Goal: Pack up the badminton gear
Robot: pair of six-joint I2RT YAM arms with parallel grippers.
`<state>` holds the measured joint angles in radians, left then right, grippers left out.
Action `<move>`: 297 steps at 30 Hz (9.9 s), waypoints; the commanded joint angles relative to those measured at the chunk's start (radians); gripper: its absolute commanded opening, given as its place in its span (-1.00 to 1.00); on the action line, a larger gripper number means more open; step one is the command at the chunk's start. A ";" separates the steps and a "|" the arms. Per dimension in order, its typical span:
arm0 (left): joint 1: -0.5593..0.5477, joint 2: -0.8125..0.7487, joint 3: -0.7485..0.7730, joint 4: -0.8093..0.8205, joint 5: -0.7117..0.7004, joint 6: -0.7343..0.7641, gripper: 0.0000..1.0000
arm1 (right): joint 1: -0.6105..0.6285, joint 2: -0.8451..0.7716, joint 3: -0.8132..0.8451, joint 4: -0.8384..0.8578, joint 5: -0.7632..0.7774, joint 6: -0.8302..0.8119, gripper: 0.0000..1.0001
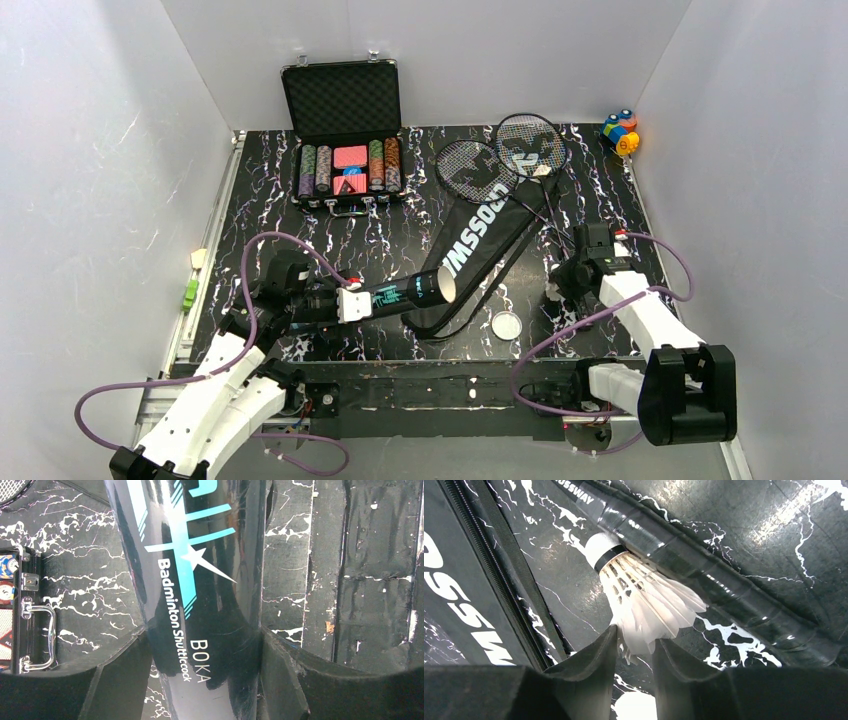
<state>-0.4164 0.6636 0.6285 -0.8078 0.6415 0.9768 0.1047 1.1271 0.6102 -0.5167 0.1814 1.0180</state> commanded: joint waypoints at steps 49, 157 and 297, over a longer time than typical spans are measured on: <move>-0.004 0.010 0.009 0.011 0.060 0.054 -1.00 | 0.773 0.005 0.729 -0.386 -0.586 -0.611 -0.88; -0.004 -0.002 0.049 0.028 0.121 -0.027 -1.00 | 0.843 -0.120 0.257 0.259 -0.310 -0.168 0.43; -0.004 -0.027 0.022 0.027 0.095 -0.031 -1.00 | 0.701 -0.317 0.259 0.303 -0.500 -0.196 -0.88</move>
<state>-0.4164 0.6418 0.6178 -0.8082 0.6968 0.9455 0.8078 0.7612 0.8116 -0.2180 -0.3050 0.8330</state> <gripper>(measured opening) 0.662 0.071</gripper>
